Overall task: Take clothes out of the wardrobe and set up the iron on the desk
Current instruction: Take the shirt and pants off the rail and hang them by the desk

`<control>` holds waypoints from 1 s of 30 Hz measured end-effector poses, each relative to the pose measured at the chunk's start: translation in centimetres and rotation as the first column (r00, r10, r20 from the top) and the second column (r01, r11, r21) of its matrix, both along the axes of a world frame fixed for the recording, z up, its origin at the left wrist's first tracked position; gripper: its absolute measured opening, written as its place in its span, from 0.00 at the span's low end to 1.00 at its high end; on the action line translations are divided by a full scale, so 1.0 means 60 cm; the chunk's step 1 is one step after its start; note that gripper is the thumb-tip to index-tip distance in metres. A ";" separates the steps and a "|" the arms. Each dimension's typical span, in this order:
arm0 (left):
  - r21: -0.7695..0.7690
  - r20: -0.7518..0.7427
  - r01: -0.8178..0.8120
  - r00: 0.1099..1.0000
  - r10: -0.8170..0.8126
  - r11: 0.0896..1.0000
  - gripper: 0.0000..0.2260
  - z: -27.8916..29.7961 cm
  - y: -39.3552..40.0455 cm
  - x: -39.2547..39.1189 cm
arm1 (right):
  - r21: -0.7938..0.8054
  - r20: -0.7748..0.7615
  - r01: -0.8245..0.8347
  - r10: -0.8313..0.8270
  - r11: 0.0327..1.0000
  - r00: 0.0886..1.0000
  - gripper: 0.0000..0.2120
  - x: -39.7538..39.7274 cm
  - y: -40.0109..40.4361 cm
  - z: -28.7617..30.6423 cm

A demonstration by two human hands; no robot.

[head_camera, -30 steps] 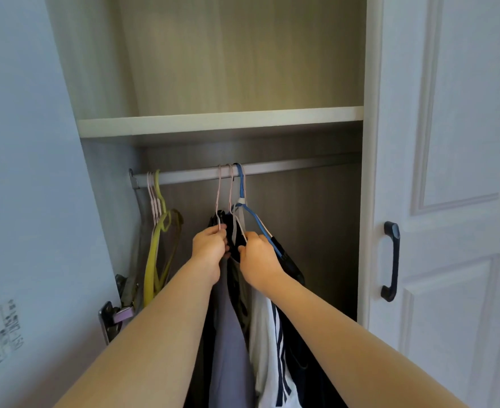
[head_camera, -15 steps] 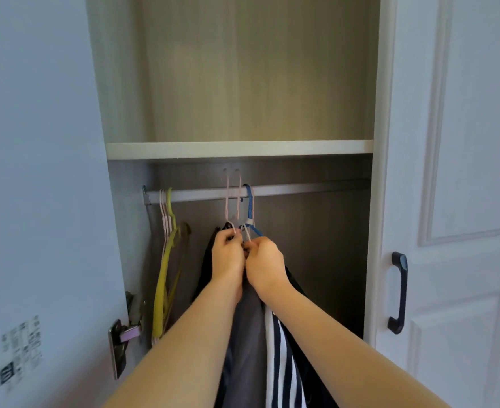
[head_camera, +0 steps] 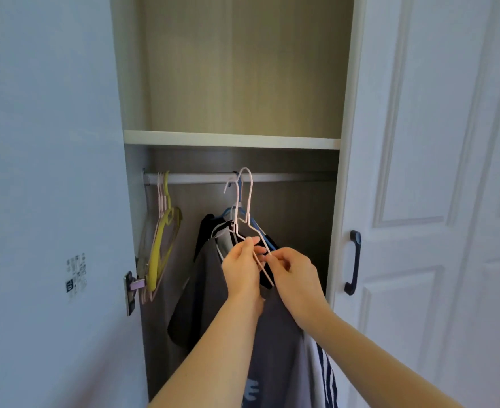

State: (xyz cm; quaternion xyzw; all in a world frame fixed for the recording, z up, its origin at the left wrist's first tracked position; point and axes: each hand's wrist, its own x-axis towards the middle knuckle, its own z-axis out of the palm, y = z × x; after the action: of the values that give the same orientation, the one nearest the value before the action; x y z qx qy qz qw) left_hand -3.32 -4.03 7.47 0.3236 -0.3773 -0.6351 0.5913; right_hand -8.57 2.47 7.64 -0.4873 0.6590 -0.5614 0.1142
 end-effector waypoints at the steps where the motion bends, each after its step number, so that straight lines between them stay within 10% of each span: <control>1: 0.011 -0.009 0.014 1.000 -0.014 1.000 0.08 -0.004 0.017 0.003 | -0.002 -0.010 0.010 -0.010 1.000 1.000 0.07 0.002 0.018 -0.004; 15: -0.166 0.253 0.241 0.948 -0.195 0.956 0.12 -0.068 0.295 0.123 | 0.120 -0.144 0.073 -0.055 0.990 0.988 0.08 0.073 0.334 -0.044; 30: -0.089 0.176 0.355 0.925 -0.337 0.930 0.09 -0.075 0.599 0.285 | 0.184 0.019 0.009 -0.013 0.983 1.000 0.10 0.242 0.649 -0.064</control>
State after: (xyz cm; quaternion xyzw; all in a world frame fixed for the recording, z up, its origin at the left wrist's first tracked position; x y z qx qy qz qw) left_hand 13.80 31.93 2.96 0.2651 -0.5114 -0.6782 0.4563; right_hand 5.93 41.42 3.78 -0.4653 0.7094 -0.5039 0.1623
